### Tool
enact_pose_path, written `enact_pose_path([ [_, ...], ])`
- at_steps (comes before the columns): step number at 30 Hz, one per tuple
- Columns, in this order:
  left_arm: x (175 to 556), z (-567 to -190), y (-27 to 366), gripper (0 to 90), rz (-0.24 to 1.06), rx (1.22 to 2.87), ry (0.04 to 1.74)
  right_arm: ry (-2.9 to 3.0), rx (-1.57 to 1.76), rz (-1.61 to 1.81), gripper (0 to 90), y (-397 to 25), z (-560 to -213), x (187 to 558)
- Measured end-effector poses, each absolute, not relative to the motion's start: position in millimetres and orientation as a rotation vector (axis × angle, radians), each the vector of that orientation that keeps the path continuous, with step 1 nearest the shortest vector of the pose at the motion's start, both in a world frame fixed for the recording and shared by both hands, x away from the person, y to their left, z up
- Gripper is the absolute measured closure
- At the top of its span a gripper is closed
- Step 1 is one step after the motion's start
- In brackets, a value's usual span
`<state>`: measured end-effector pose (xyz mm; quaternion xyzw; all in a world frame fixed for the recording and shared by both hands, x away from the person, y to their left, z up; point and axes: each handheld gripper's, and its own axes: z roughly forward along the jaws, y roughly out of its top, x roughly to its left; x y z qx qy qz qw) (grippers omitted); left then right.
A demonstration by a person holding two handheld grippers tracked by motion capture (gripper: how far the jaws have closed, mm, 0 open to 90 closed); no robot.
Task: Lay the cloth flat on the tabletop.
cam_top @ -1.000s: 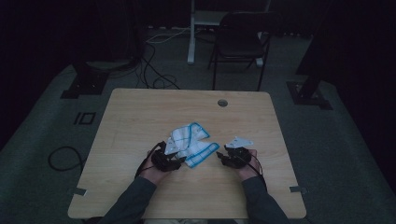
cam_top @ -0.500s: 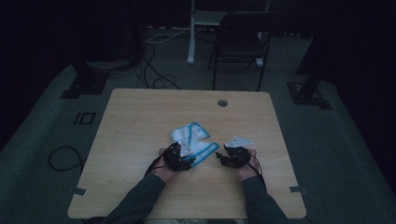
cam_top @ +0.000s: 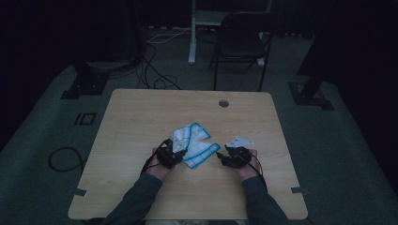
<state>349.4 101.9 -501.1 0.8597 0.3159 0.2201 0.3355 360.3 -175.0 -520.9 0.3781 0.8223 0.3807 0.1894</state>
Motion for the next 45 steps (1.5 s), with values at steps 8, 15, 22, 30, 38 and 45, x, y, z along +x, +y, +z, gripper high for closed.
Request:
enact_pose_path([
  [8, 347, -491, 120, 84.2, 0.593, 2.165, 0.873, 2.317, 1.067, 1.042, 51.8, -170, -525, 368],
  [15, 348, -480, 133, 84.5, 0.612, 2.108, 0.906, 2.322, 1.074, 1.012, 54.5, -167, -526, 384],
  [22, 352, -473, 140, 84.6, 0.615, 2.074, 0.926, 2.342, 1.09, 0.986, 57.4, -165, -535, 397],
  [30, 356, -466, 145, 84.8, 0.617, 2.047, 0.941, 2.36, 1.116, 1.017, 57.2, -165, -540, 406],
  [38, 360, -462, 150, 84.9, 0.613, 2.027, 0.956, 2.395, 1.097, 1.06, 57.8, -160, -541, 408],
  [45, 362, -460, 149, 84.9, 0.61, 2.02, 0.959, 2.414, 1.071, 1.081, 58.4, -156, -539, 407],
])
